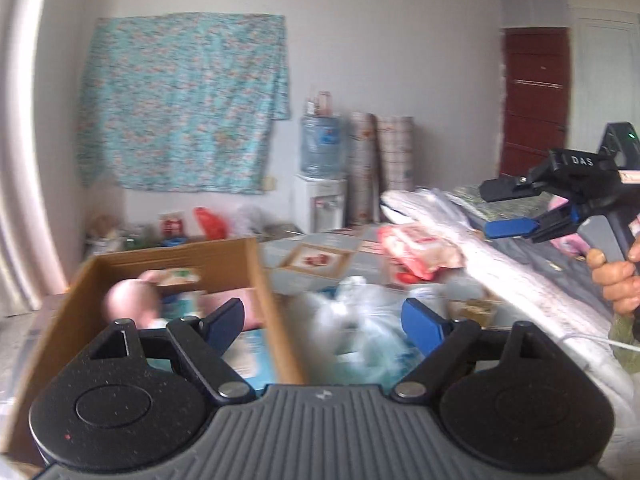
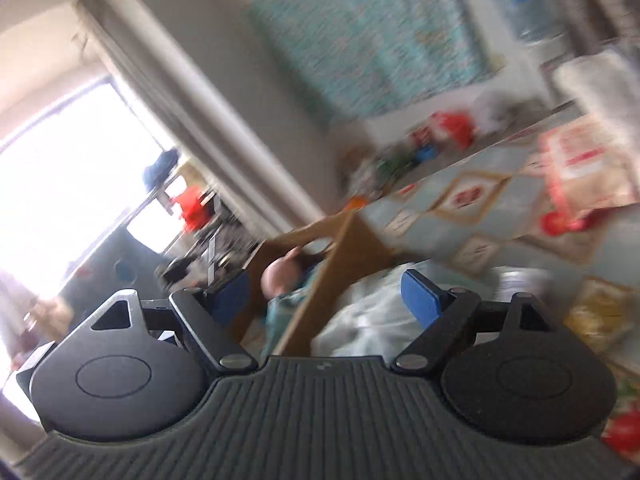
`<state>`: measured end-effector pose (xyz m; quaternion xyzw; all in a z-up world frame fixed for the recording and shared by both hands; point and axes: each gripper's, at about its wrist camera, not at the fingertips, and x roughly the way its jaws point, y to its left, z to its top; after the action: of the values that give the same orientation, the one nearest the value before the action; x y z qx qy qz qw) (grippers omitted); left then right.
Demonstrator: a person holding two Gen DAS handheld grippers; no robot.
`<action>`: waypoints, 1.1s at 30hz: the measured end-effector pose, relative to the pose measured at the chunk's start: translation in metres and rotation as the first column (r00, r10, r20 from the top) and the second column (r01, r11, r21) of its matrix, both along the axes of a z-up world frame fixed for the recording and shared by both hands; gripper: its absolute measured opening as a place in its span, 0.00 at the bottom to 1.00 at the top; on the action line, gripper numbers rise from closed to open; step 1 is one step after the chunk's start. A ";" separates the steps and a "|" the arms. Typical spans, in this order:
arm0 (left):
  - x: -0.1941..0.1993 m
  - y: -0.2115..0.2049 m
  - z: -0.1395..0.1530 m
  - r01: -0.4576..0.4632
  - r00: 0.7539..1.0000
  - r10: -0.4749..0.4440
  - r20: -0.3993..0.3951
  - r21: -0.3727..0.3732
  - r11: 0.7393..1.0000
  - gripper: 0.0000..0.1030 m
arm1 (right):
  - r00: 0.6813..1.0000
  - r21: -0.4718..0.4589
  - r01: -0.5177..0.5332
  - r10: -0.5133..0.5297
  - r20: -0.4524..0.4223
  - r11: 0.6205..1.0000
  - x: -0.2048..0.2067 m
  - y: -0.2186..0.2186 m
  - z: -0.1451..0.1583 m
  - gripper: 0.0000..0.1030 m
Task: Organize soft objects
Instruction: 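Move both grippers back to the yogurt cup and gold snack box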
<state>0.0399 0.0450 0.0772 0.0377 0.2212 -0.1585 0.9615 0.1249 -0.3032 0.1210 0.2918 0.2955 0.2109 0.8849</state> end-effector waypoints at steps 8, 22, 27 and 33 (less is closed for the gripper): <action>0.042 -0.078 -0.039 0.104 0.991 -0.106 -0.086 -0.023 0.994 0.84 | 0.976 -0.115 0.196 -0.206 -0.077 0.974 -0.012 -0.031 -0.092 0.81; 0.177 -0.136 -0.052 0.137 0.913 -0.147 -0.382 -0.053 0.989 0.81 | 0.976 -0.454 0.164 -0.211 -0.054 0.876 0.038 -0.017 -0.172 0.86; 0.215 -0.163 -0.068 0.173 0.873 -0.162 -0.461 -0.018 0.985 0.81 | 0.985 -0.544 0.100 -0.160 -0.065 0.833 0.053 -0.004 -0.176 0.92; 0.244 -0.175 -0.089 0.147 0.814 -0.144 -0.563 -0.040 0.988 0.81 | 0.985 -0.586 0.082 -0.154 -0.074 0.806 0.059 -0.004 -0.194 0.81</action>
<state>0.2837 -0.1298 -0.0119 0.0086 0.4922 -0.2348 0.8381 0.1838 -0.3076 -0.0735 0.0377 0.3789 0.0377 0.9239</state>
